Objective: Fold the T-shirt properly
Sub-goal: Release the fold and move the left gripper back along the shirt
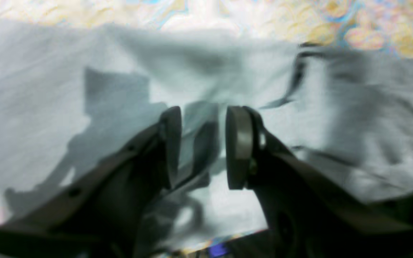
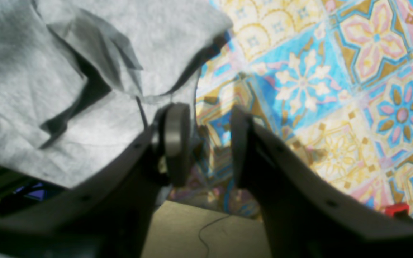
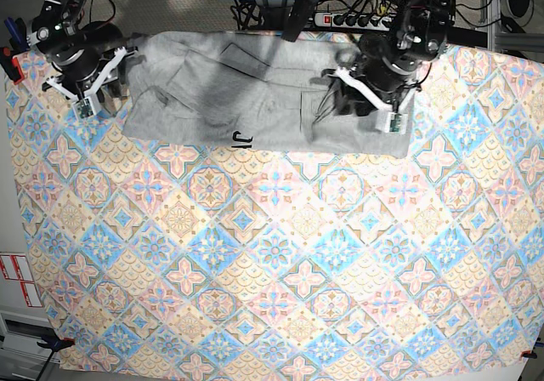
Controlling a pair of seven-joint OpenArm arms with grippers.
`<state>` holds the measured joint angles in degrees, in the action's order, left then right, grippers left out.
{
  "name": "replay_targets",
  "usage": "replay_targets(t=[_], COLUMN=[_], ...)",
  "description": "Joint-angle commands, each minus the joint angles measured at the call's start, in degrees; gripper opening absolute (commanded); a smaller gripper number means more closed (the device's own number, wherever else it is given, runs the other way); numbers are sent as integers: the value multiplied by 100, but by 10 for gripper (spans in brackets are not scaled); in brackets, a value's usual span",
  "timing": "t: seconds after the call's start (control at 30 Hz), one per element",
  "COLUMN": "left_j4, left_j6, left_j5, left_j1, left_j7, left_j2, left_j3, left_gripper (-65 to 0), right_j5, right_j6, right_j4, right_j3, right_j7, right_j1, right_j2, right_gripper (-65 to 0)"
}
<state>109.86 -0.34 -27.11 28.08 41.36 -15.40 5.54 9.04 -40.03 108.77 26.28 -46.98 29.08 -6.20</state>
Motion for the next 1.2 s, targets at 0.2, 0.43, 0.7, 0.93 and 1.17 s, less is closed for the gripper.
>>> replay_targets(t=[0.2,0.43,0.7,0.93,1.17], left_j4=[77,-178,-239,33,341], left_j6=[-67,-67,-67,-102,-111], left_j5=[-27,17,-36,-45,-106], left_j1=[230,291,265,265,160], left_j7=[-79,-70,-70,-106,-97], left_j2=[-170,-232,-232,-443,-504], left_j3=[-286,505,1349,1402,954], left_gripper=[-432,-432,-433,-469,-483], right_j5=[59,59,59,50,50], right_j6=[3,3,3,3,3], right_j4=[99,99,99,90,-60], right_j3=[31,31,31,40,-4], right_j7=[105,87,70,70,61], right_j1=[6,-38,-117,-117,-117], right_j2=[-62,-62,-62,-79,-387], right_gripper=[-454,-454,-454,-454,-450])
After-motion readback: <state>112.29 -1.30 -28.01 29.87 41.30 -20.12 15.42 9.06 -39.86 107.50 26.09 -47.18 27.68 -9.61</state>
